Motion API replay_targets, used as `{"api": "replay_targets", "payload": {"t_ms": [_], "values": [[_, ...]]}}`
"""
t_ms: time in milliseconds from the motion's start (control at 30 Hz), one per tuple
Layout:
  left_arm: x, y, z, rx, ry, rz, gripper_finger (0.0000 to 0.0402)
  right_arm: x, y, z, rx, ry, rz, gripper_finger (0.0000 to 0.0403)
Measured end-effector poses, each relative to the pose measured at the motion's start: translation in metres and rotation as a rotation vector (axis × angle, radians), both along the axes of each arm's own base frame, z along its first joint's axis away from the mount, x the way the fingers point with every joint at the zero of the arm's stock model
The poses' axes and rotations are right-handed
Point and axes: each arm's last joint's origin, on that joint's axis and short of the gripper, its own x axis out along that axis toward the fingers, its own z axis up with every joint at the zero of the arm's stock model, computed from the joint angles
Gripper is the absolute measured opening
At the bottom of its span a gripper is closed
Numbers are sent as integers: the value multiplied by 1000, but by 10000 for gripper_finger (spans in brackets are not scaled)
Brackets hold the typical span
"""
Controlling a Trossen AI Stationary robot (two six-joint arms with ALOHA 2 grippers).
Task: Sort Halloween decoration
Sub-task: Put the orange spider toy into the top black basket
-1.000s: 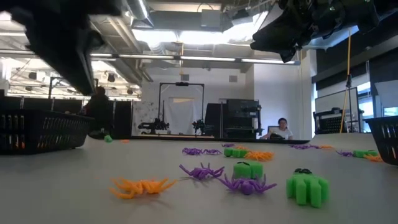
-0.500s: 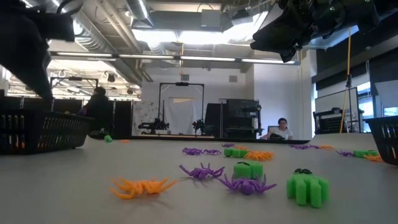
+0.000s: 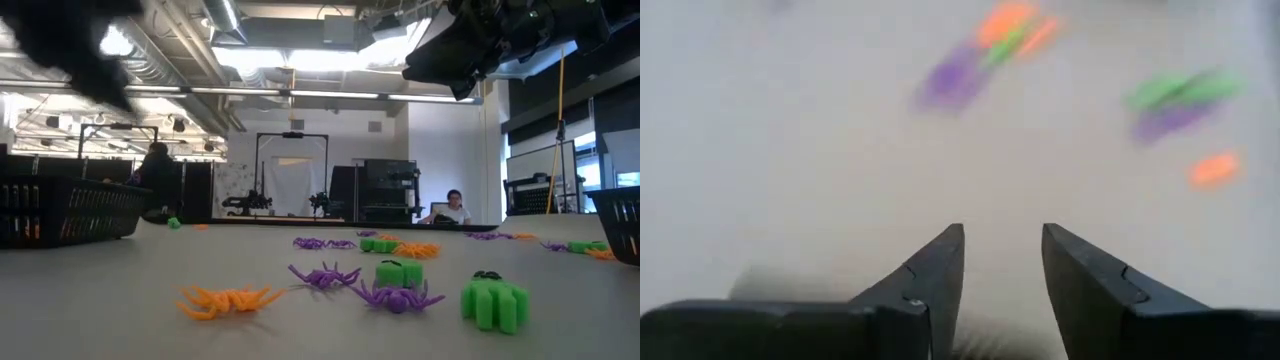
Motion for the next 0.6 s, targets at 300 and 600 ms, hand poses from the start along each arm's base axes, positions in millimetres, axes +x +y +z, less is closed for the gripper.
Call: {"api": "replay_targets", "payload": {"t_ms": [300,600], "values": [[75,-50,-19,205,-184,-372,125,0,0,0,0,0,-10,138],[143,-96,-48,183,-77,-600,125,0,0,0,1,0,-11,138]]}}
